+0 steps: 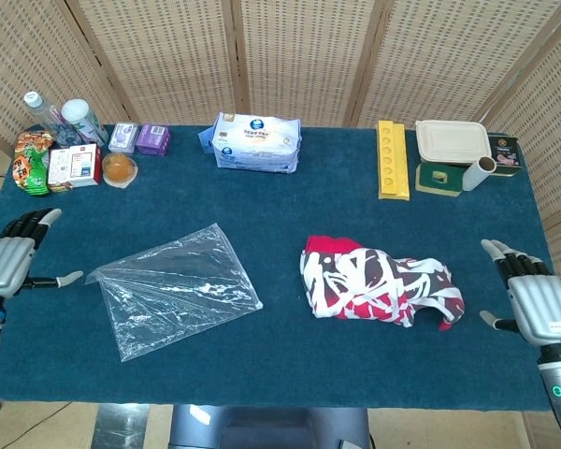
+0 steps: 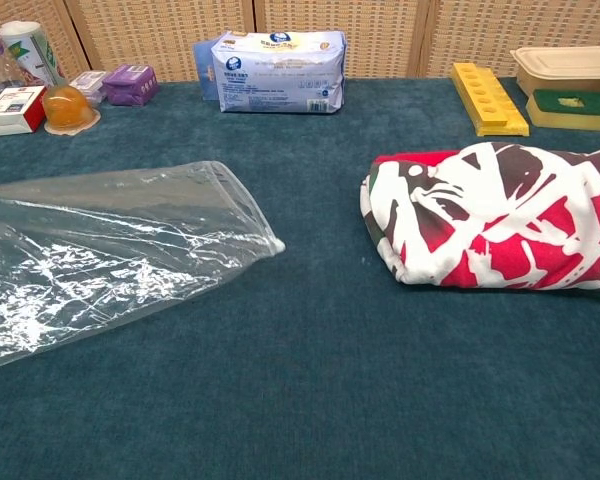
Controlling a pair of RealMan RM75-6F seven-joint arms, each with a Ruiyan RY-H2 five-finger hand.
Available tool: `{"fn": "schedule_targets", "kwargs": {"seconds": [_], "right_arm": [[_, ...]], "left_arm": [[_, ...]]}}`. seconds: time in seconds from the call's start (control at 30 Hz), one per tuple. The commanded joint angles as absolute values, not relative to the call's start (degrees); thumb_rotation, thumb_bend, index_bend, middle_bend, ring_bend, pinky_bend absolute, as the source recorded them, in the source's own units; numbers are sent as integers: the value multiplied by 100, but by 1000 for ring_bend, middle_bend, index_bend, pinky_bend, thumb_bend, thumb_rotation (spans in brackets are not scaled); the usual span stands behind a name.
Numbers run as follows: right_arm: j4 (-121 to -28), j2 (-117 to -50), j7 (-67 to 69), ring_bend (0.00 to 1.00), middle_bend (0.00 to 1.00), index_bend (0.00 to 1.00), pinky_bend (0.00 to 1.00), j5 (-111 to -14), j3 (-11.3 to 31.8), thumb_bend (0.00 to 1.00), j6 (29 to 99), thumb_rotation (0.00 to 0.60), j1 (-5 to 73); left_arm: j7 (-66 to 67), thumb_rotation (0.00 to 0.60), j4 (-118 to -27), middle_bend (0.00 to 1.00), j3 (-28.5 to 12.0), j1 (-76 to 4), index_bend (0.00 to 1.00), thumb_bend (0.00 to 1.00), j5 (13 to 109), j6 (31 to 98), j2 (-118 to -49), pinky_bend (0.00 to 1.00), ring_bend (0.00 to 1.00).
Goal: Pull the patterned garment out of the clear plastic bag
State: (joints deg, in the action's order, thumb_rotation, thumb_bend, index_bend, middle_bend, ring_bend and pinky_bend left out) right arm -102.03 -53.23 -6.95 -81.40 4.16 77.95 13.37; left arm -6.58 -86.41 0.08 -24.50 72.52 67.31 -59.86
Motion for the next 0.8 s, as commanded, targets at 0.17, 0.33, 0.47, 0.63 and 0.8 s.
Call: {"fn": "schedule_targets", "kwargs": {"seconds": [0.17,0.33,0.47,0.63,0.8], "right_arm": [[-9981,-5489,-537,196,132,68,214,-8448,321,106,8158,600,1112],[-9924,-5589,-583,196,140,71,213,-8609,272,105,8368,600,986],[-9862,-5722,-580,197,151,84,214,-8622,285,105,8573,600,866],[-9770,-5838,-525,203,162,99,214,-8621,259,105,8724,600,724],[-9669,-5894,-370,207,167,116,214,-8636,225,107,8760,600,638]], "left_arm": [[-863,354,-9221,41,250,-1710,0,30,7585,7552,-5926,83,0],[-620,374,-9366,42,407,-1215,0,31,7937,8301,-5972,83,0],[-411,382,-9471,41,490,-815,0,31,8090,8863,-6103,83,0],[-255,389,-9618,41,582,-469,0,31,8272,9265,-6177,83,0],[-206,380,-9728,42,585,-316,0,31,8365,9372,-6219,83,0]]}}
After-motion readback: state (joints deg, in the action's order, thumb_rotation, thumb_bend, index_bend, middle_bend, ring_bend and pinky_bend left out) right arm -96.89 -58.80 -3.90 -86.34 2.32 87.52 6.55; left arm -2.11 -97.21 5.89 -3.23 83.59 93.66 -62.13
